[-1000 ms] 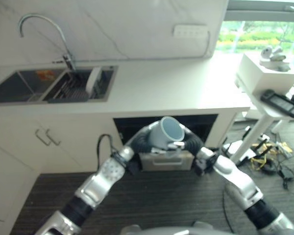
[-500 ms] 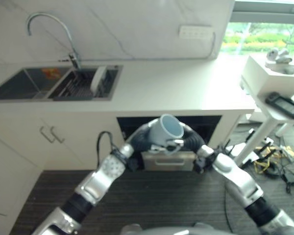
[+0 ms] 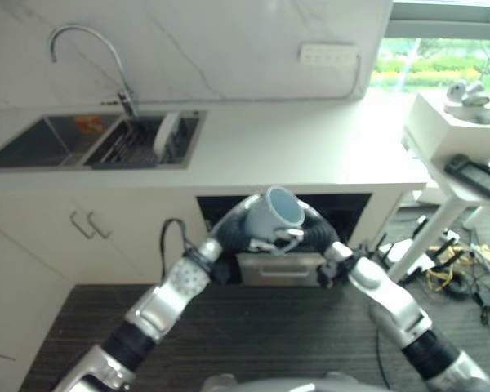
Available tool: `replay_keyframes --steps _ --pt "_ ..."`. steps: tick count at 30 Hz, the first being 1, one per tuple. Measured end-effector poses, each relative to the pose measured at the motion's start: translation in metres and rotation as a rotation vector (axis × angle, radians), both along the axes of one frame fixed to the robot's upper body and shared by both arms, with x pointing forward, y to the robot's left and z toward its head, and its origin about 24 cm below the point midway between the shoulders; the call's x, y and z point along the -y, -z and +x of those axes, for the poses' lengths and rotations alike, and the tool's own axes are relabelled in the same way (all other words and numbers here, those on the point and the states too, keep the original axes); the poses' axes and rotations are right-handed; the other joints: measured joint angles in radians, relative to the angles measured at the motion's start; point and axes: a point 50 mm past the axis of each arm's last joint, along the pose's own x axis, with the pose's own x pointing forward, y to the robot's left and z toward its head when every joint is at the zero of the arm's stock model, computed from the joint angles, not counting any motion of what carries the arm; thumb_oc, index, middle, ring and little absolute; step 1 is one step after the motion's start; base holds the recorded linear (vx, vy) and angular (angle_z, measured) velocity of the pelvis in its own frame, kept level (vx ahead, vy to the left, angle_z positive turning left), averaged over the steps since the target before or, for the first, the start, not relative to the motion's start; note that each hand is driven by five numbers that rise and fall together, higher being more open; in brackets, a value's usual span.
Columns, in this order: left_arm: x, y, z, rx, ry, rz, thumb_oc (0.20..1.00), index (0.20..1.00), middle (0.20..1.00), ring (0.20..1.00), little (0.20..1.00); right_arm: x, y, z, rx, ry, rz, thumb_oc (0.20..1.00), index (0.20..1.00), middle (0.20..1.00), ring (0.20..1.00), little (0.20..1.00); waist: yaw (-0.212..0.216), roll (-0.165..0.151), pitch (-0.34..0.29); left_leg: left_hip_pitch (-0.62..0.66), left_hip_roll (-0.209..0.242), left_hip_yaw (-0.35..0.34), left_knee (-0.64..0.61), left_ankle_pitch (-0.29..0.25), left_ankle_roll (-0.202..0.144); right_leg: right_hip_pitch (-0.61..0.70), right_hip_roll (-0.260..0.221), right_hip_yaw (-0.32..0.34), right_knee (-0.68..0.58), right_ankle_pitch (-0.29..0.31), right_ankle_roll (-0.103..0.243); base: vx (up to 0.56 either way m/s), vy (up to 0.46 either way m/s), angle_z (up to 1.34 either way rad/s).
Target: Place the dishes in the dishwasher.
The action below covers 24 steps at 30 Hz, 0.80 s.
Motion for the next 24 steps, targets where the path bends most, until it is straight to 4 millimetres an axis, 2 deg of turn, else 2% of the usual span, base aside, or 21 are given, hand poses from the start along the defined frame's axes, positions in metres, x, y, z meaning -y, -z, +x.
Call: replay_keyframes --steps 8,14,17,19,21,24 --pt "-0.007 0.001 0.005 0.021 -0.094 -0.035 1.000 1.000 1.000 1.000 1.000 0.006 -0.008 0.003 0.037 0.131 0.119 0.200 0.200 0.200 0.200 0.200 0.000 0.017 -0.007 0.000 -0.001 -0.001 0.000 0.000 0.000 0.000 -0.002 -0.002 0.002 -0.001 0.000 0.00 0.000 0.00" --pt "-0.008 0.016 -0.004 0.003 -0.202 -0.053 1.000 1.000 1.000 1.000 1.000 0.043 -0.009 0.005 0.073 0.352 0.198 0.200 0.200 0.200 0.200 0.200 0.002 0.011 -0.006 -0.002 0.001 -0.008 0.000 0.000 0.000 -0.002 -0.001 -0.005 0.017 -0.013 -0.001 0.00 -0.028 0.04" --pt "-0.022 0.013 0.000 0.027 -0.289 -0.046 1.000 1.000 1.000 1.000 1.000 0.061 -0.006 0.005 0.073 0.428 0.184 0.200 0.200 0.200 0.200 0.200 0.001 0.006 -0.005 -0.003 0.001 -0.008 -0.001 0.000 0.000 -0.003 -0.002 -0.006 0.017 -0.015 0.000 0.00 0.000 0.00" --pt "-0.038 0.020 0.002 0.002 -0.349 -0.003 1.000 1.000 1.000 1.000 1.000 0.072 -0.006 0.003 0.085 0.470 0.193 0.200 0.200 0.200 0.200 0.200 -0.002 0.002 -0.005 -0.003 0.001 -0.008 -0.001 0.000 0.000 -0.004 -0.002 -0.006 0.016 -0.015 0.000 0.00 0.000 0.00" --pt "-0.048 0.028 0.004 -0.030 -0.392 0.030 1.000 1.000 1.000 1.000 1.000 0.074 -0.008 0.003 0.105 0.476 0.203 0.200 0.200 0.200 0.200 0.200 -0.005 0.000 -0.005 -0.004 0.001 -0.007 -0.001 0.000 -0.001 -0.004 -0.002 -0.006 0.015 -0.016 0.000 0.04 0.000 -0.01" --pt "-0.052 0.041 0.003 -0.056 -0.389 0.130 1.000 1.000 1.000 1.000 1.000 0.076 -0.011 0.004 0.117 0.469 0.216 0.200 0.200 0.200 0.200 0.200 -0.007 -0.002 -0.005 -0.003 0.001 -0.007 -0.001 -0.001 0.000 -0.004 -0.002 -0.006 0.014 -0.018 0.001 0.09 0.009 0.00"
